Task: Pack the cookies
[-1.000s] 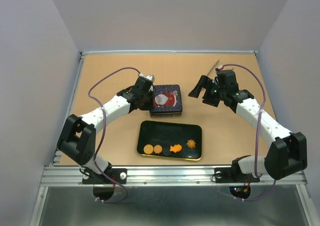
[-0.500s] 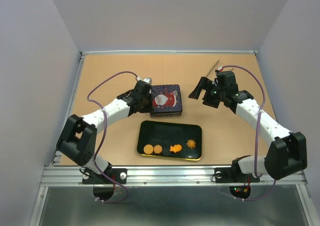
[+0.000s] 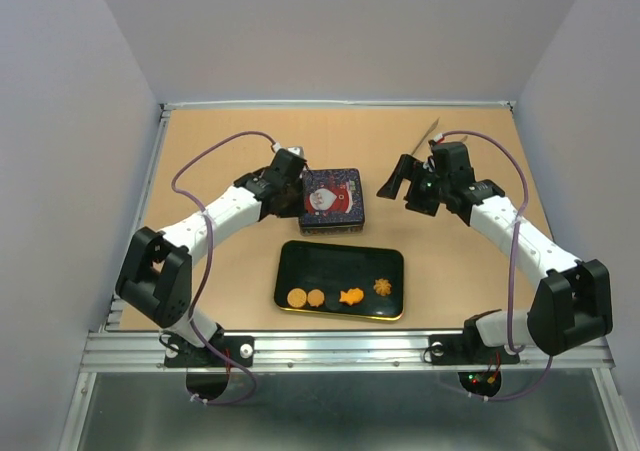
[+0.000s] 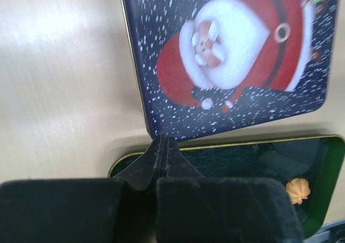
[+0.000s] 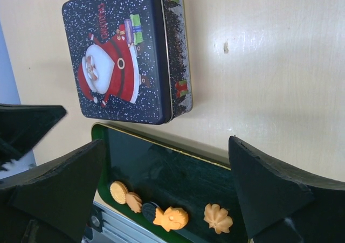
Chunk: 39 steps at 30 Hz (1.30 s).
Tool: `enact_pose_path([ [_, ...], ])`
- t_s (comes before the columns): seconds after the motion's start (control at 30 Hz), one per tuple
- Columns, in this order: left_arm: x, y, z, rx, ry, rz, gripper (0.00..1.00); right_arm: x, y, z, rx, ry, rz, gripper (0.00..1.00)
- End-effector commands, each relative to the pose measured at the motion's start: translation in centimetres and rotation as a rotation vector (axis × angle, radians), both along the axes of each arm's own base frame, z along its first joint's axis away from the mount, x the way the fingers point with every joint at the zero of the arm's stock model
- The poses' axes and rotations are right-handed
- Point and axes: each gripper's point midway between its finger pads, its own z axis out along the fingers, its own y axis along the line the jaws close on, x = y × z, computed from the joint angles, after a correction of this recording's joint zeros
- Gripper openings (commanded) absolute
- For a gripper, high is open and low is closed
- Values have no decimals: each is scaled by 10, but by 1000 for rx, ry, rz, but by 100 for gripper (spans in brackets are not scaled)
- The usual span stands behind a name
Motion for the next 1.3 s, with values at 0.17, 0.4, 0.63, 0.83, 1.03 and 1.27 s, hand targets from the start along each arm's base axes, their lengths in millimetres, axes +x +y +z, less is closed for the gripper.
enact_pose_path([
  [0.17, 37, -3, 146, -86, -389, -22, 0, 18, 0, 45, -4, -148, 10, 100],
  [0.4, 35, 56, 228, -58, -714, 170, 99, 14, -3, 73, 2, -233, 14, 100],
  [0.63, 28, 132, 255, 45, -953, 505, 99, 5, -7, 77, -1, -260, 13, 100],
  [0.83, 13, 182, 217, 150, -1045, 654, 99, -1, -14, 74, -23, -273, -5, 100],
  [1.03, 21, 224, 134, 278, -941, 710, 99, -10, -21, 82, -27, -310, -20, 100],
  [1.27, 39, 239, 89, 234, -922, 773, 99, -32, -32, 101, -26, -406, -29, 100],
])
